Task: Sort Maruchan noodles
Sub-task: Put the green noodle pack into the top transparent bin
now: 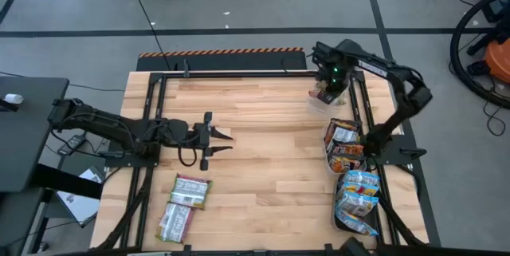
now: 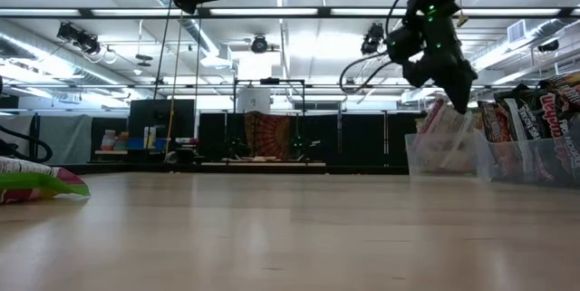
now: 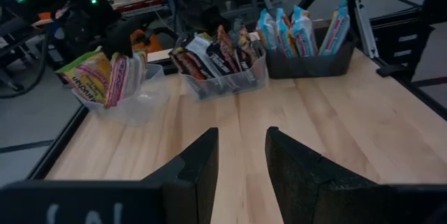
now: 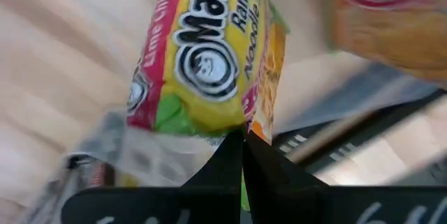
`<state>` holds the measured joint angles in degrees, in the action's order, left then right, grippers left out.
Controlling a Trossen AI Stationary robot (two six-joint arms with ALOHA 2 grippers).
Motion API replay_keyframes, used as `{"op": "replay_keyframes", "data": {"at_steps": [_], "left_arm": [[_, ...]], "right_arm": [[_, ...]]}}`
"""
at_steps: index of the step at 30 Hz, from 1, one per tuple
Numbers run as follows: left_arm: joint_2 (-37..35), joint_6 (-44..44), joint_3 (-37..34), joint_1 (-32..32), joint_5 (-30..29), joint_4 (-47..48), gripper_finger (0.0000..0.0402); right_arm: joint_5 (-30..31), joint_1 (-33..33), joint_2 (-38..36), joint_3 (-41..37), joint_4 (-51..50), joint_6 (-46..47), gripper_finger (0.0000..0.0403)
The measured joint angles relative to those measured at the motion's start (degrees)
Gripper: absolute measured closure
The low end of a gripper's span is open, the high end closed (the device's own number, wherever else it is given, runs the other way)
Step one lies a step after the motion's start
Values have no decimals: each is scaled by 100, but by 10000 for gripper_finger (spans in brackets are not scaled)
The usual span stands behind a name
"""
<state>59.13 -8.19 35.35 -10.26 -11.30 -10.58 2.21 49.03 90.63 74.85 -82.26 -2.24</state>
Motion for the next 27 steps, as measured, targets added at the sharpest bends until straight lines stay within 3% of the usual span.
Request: {"op": "replay_keyframes", "data": {"at_steps": [5, 13, 20, 27], "left_arm": [[0, 26, 0, -2, 1, 120, 276], [4, -22, 0, 98, -138, 366, 276], [4, -55, 0, 240, -158, 392, 276], [4, -60, 0, 346, -157, 654, 276]], "right_arm": [[180, 110, 553, 716, -824, -32, 395], [304, 281, 836, 1025, -752, -408, 395], [1026, 621, 1107, 1023, -122, -546, 385], [1637, 632, 883, 1023, 498, -886, 338]]}}
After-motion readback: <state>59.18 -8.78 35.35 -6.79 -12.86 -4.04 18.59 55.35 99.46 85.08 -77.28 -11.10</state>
